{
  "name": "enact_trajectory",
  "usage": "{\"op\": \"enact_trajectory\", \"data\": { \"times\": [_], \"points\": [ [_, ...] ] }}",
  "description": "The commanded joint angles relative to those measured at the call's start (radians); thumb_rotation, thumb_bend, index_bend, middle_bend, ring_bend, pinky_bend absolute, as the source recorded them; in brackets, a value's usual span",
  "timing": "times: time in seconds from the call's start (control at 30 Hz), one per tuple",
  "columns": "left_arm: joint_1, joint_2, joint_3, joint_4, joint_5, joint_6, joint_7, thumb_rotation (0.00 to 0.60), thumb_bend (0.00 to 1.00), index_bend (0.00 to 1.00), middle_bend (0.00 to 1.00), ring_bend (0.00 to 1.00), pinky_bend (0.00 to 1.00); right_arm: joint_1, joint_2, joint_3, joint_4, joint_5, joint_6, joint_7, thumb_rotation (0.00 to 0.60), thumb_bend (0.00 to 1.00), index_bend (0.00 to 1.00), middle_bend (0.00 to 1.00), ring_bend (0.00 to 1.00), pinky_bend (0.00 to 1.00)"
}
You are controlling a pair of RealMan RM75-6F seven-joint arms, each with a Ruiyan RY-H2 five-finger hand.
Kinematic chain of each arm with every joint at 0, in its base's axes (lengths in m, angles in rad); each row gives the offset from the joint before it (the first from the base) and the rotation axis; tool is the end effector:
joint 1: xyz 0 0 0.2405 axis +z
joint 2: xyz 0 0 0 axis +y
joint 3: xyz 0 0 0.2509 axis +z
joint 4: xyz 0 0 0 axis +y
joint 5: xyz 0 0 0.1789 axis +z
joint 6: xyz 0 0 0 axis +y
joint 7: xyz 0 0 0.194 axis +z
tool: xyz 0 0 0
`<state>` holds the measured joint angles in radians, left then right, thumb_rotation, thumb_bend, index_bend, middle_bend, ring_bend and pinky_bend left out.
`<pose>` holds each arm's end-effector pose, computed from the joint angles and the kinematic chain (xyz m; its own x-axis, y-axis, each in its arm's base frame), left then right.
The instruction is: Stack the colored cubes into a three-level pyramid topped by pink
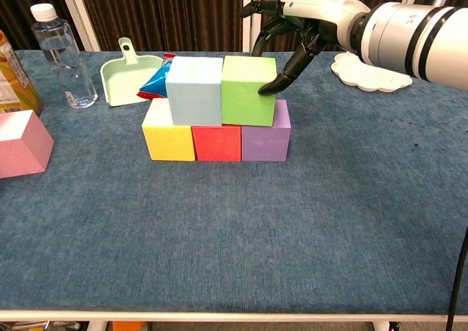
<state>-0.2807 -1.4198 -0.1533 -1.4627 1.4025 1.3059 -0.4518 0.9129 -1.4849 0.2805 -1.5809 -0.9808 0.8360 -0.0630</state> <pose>-0.2595 0.3004 0.0947 -0.2158 0.0806 0.9731 0.9733 -0.0614 0.2209 -0.0548 -0.3991 0.0051 0.1342 -0.4214 0.8969 -0.9293 -0.3678 -0.0338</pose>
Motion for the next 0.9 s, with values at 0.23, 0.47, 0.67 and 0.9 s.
{"op": "enact_trajectory", "data": {
  "times": [0.23,0.47,0.67,0.9],
  "points": [
    [-0.011,-0.002,-0.006,-0.011,-0.014,-0.013,0.018,0.6,0.11,0.09,0.05,0.0,0.11,0.004,-0.011,-0.001,0.011,0.001,0.0,-0.008,0.6,0.11,0.0,0.45,0.0,0.0],
    [-0.01,0.001,-0.006,-0.014,-0.018,-0.013,0.012,0.6,0.11,0.09,0.05,0.0,0.11,0.008,-0.012,-0.004,0.01,0.002,0.0,-0.021,0.6,0.11,0.0,0.45,0.0,0.0],
    [-0.01,0.001,-0.003,-0.013,-0.017,-0.012,0.01,0.6,0.11,0.09,0.05,0.0,0.11,0.008,-0.014,-0.006,0.011,0.002,0.002,-0.027,0.6,0.11,0.0,0.45,0.0,0.0],
    [-0.009,-0.001,0.002,-0.006,-0.015,-0.013,0.003,0.6,0.11,0.09,0.05,0.0,0.11,0.008,-0.018,-0.005,0.02,-0.026,0.007,-0.018,0.6,0.11,0.0,0.45,0.0,0.0]
  ]
}}
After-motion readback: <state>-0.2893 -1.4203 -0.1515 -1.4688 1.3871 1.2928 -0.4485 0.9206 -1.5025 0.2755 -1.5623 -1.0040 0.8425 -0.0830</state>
